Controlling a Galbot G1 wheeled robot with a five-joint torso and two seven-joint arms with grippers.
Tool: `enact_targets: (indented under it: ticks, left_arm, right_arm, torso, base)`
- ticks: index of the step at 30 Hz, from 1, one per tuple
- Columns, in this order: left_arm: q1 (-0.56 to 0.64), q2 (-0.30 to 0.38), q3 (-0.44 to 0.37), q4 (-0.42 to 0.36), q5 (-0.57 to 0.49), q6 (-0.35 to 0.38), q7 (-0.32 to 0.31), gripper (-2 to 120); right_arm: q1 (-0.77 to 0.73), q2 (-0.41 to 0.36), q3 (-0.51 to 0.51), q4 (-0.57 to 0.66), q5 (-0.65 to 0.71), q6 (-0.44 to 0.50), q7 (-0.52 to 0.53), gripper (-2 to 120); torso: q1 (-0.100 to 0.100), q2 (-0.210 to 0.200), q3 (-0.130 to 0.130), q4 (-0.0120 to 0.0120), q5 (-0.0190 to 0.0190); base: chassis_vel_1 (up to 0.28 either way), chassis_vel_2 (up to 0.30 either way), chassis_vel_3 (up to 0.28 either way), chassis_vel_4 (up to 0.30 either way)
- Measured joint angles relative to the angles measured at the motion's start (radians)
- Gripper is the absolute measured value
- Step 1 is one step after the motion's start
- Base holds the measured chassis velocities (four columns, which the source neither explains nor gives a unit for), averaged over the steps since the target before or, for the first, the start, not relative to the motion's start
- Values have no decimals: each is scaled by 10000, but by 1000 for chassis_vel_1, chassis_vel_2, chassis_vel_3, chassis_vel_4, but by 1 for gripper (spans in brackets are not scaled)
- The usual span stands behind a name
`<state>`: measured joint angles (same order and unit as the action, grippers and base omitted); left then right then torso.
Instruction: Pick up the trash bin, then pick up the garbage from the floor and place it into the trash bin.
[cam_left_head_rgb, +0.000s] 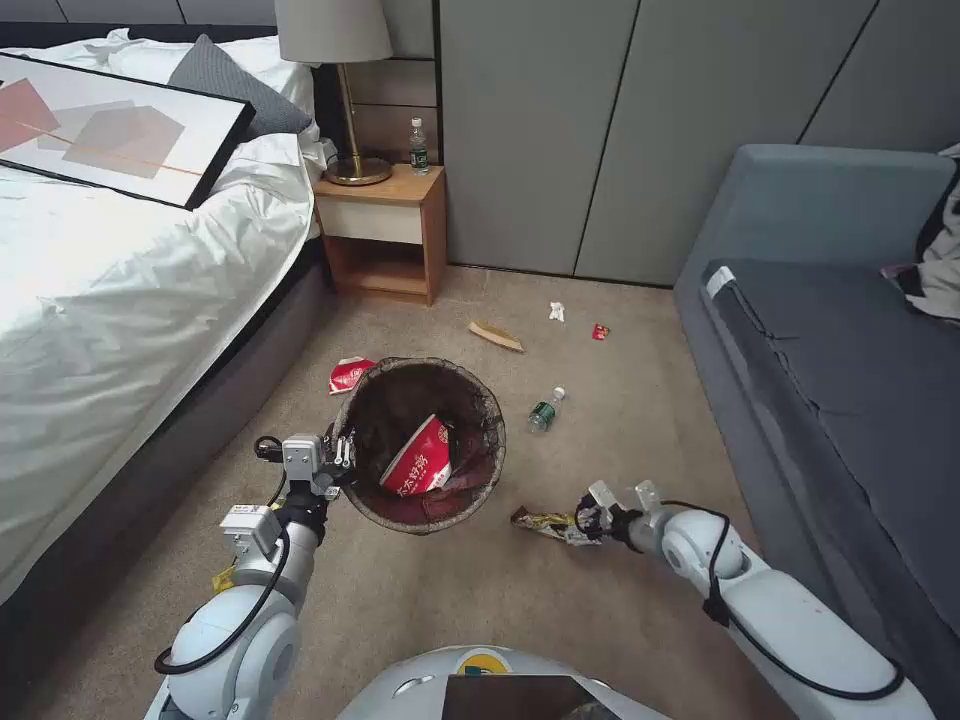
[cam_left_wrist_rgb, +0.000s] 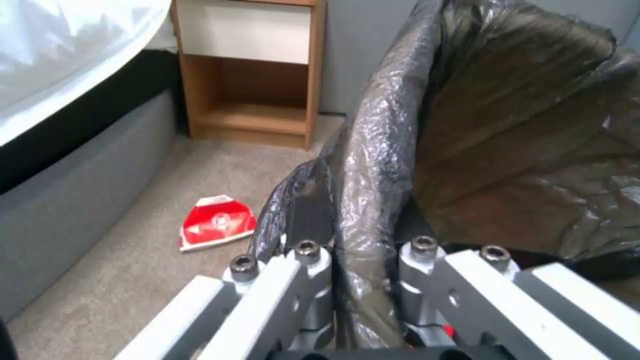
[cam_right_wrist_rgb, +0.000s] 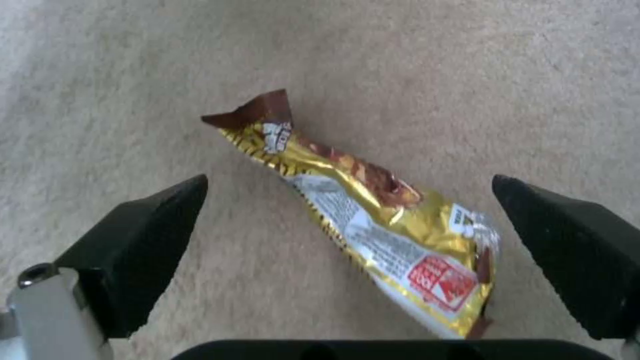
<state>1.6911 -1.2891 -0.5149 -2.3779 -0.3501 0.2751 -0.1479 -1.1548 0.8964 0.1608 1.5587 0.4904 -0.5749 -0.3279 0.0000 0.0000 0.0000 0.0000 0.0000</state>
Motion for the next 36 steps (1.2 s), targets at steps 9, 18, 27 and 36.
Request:
enact_targets:
  ticks: [9,18,27,36]
  left_arm:
    - [27,37,-29,-17,7,-4,-8,7]
    - [17,36,-9,-24,8,-4,-14,7]
    - [12,2,36,-29,56,0,-18,7]
    - [71,-11,-3,-104,69,0,-15,7]
  right_arm:
    - [467,347,-228,-711,-319,57,-31,100]
    - [642,533,-261,-1415,-690,369,-129,100]
    - [573,628,-333,-1583,-964,521,-145,100]
    - [721,848,-376,-1989,-1228,733,-150,100]
  torso:
    - [0,0,0,0,-1]
    - [0,0,0,0,-1]
    - [0,0,-1,0,0]
    - [0,0,-1,0,0]
  base:
    - [0,0,0,0]
    - [0,0,0,0]
    - [0,0,0,0]
    - [0,0,0,0]
